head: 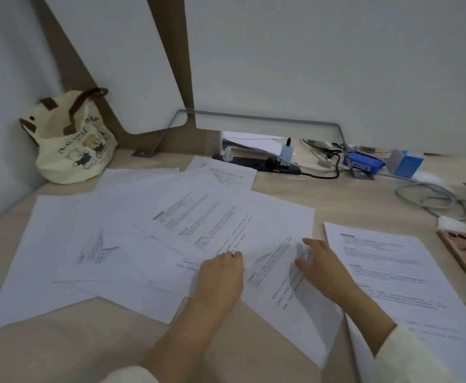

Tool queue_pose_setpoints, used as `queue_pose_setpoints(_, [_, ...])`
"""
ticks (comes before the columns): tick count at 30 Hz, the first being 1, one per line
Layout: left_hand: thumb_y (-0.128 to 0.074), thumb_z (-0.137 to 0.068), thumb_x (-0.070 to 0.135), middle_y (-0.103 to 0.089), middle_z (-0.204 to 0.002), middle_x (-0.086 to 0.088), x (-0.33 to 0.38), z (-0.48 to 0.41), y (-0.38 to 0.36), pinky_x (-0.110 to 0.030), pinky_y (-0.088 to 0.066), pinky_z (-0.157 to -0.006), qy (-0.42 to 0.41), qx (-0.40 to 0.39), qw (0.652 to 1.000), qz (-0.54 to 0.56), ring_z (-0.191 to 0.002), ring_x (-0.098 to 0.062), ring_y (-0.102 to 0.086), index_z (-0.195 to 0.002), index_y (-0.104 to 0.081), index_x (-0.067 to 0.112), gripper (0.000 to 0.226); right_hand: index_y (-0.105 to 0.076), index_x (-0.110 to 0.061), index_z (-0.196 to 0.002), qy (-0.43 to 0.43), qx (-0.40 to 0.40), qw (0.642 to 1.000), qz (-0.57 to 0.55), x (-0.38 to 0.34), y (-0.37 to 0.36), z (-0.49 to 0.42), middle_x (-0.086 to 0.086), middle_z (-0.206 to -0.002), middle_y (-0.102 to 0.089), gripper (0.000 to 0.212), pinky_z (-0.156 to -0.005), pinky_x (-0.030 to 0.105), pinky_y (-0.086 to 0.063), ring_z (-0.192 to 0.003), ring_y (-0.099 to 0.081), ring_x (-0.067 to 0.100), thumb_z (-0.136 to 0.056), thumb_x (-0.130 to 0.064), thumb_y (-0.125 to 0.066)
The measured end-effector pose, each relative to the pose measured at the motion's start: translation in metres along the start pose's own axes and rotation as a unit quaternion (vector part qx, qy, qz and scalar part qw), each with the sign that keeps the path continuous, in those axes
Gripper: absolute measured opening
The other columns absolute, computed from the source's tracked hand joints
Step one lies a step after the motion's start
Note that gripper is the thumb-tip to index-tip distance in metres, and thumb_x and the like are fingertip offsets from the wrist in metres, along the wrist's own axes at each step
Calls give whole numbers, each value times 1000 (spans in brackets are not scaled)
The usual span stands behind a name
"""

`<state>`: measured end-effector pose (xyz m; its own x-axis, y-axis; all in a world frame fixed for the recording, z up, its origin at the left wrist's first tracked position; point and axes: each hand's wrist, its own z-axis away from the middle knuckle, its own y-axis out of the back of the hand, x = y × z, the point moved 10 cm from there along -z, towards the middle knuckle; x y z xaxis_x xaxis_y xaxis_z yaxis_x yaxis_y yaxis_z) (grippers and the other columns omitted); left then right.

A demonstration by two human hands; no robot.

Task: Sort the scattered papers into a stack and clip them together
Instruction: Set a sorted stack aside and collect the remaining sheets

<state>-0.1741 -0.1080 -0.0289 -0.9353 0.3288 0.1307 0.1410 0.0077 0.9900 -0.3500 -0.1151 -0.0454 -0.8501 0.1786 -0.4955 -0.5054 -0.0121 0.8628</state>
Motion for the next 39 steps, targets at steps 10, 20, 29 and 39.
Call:
queue_pose_setpoints(10, [-49,-78,-17,-31,-136,18,-140,65,16,-22,-32,-101,147,170,914,337,-133,-5,-27,-84,-64,28,47,-44,-9,-127,-95,-52,990,91,8,-2,-55,15,-126,-48,71,-98,38,-38,-122,-41,33,-74,-49,-69])
queue_pose_setpoints(20, [-37,-63,2,-42,-129,30,-144,87,-3,7,-28,-86,119,175,855,473,-114,28,-36,-90,-62,43,55,-46,-8,-72,-122,-46,976,-172,-2,-11,-28,10,-74,-52,24,-57,27,-33,-64,-48,22,-88,-21,-56])
queue_pose_setpoints(29, [-42,-70,-16,-31,-132,34,-89,101,-33,8,-20,-92,60,78,871,481,-118,32,-26,-90,-55,65,84,-64,-14,-112,-141,-118,895,-407,-10,-58,37,6,-106,-72,33,-94,45,-49,-96,-68,29,-89,-36,-56])
queue_pose_setpoints(39, [-40,-74,-11,-18,-134,36,-87,129,-32,-6,-13,-108,60,47,910,407,-137,10,-18,-119,-37,53,78,-62,-11,-101,-126,-28,892,-432,-4,-26,87,10,-93,-70,26,-72,37,-52,-85,-66,31,-89,4,-45])
